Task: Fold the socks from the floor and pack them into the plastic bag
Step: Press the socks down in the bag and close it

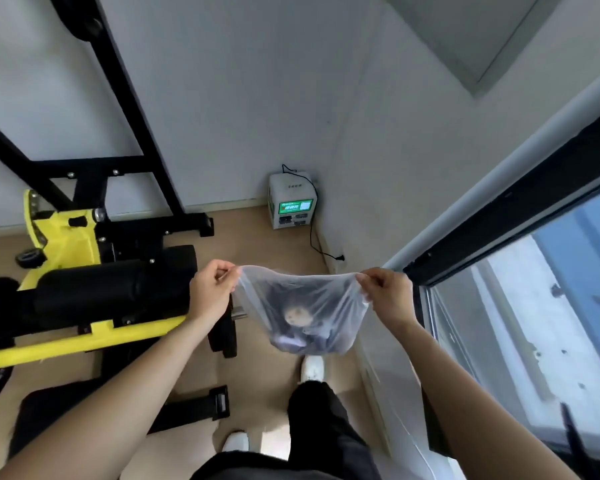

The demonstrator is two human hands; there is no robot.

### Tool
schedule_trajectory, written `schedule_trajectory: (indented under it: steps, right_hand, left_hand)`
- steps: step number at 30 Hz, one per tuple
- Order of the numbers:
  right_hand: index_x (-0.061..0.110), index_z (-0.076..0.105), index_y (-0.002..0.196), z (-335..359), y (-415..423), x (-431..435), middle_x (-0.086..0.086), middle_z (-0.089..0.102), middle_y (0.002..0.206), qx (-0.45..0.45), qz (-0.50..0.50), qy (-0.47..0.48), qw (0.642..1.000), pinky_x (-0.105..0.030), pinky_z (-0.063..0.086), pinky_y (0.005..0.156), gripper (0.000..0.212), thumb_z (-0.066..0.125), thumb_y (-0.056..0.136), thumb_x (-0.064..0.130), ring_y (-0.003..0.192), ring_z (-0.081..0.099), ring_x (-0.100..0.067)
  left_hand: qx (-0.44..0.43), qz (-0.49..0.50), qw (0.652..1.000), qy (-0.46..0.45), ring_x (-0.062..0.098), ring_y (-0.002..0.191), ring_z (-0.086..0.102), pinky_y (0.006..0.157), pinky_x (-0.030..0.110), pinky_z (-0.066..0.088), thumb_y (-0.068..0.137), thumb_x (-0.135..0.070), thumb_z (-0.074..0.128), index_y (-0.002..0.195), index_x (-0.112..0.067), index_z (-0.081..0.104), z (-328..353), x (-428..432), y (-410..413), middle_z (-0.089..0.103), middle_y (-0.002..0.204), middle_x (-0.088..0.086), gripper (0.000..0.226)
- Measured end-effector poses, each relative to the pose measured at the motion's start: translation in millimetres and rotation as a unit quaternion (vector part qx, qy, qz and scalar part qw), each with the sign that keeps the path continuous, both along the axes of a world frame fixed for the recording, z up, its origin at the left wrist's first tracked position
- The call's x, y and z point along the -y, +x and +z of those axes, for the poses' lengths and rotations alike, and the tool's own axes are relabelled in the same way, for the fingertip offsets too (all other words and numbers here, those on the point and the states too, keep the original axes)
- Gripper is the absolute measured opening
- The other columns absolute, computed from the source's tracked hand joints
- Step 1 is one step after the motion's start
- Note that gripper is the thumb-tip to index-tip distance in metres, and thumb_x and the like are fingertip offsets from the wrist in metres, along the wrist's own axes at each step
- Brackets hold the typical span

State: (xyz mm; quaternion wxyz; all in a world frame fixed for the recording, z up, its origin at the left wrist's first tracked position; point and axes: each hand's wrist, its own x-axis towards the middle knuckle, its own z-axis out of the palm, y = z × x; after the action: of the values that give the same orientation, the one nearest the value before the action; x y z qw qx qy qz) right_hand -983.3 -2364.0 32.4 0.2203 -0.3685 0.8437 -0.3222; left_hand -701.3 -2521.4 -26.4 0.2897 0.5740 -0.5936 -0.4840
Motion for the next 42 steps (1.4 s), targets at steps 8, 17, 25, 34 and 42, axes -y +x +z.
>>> schedule_trajectory:
  steps: [8,17,25,34,42]
  right_hand:
    - [0.020,0.075,0.083,-47,-122,131,0.007,0.070,0.072,0.003,0.060,0.030,0.998,-0.017,0.042,0.060,0.013,0.071,0.089,0.030,0.065,0.062,-0.009]
    - [0.025,0.069,0.079,-70,-187,296,0.009,0.063,0.069,0.029,0.152,0.035,0.987,-0.019,0.047,0.065,0.009,0.073,0.086,0.020,0.064,0.059,-0.009]
    - [0.014,0.074,0.084,-100,-191,465,0.006,0.063,0.069,-0.005,0.218,0.066,0.974,-0.028,0.047,0.070,0.004,0.073,0.086,0.017,0.069,0.061,-0.017]
    - [0.023,0.065,0.079,-223,-173,637,0.004,0.066,0.074,0.002,0.290,0.104,0.951,-0.043,0.058,0.069,0.011,0.069,0.090,0.023,0.071,0.065,-0.020]
    - [0.011,0.073,0.097,-413,-180,734,-0.007,0.074,0.094,0.010,0.338,0.142,0.930,-0.036,0.055,0.078,0.015,0.066,0.093,0.023,0.083,0.065,-0.019]
  left_hand:
    - [0.061,0.032,0.998,-0.001,0.022,0.079,0.069,0.074,0.037,0.059,0.095,-0.017,0.068,0.094,-0.016,0.068,-22,91,-91,0.070,0.084,0.004,0.001]
    - [0.091,0.120,0.988,0.024,0.021,0.077,0.065,0.076,0.037,0.054,0.093,-0.018,0.069,0.090,-0.017,0.068,-32,166,-140,0.068,0.079,0.003,0.004]
    - [0.076,0.214,0.971,0.069,0.013,0.076,0.062,0.072,0.029,0.048,0.093,-0.019,0.068,0.094,-0.012,0.068,-69,288,-153,0.068,0.084,0.000,0.007]
    - [0.104,0.273,0.947,0.136,0.008,0.082,0.065,0.072,0.025,0.053,0.094,-0.029,0.068,0.098,-0.021,0.068,-170,411,-157,0.068,0.088,-0.007,0.008]
    - [0.152,0.306,0.923,0.176,0.008,0.078,0.062,0.068,0.025,0.049,0.096,-0.027,0.067,0.101,-0.014,0.067,-336,496,-173,0.065,0.086,-0.005,0.014]
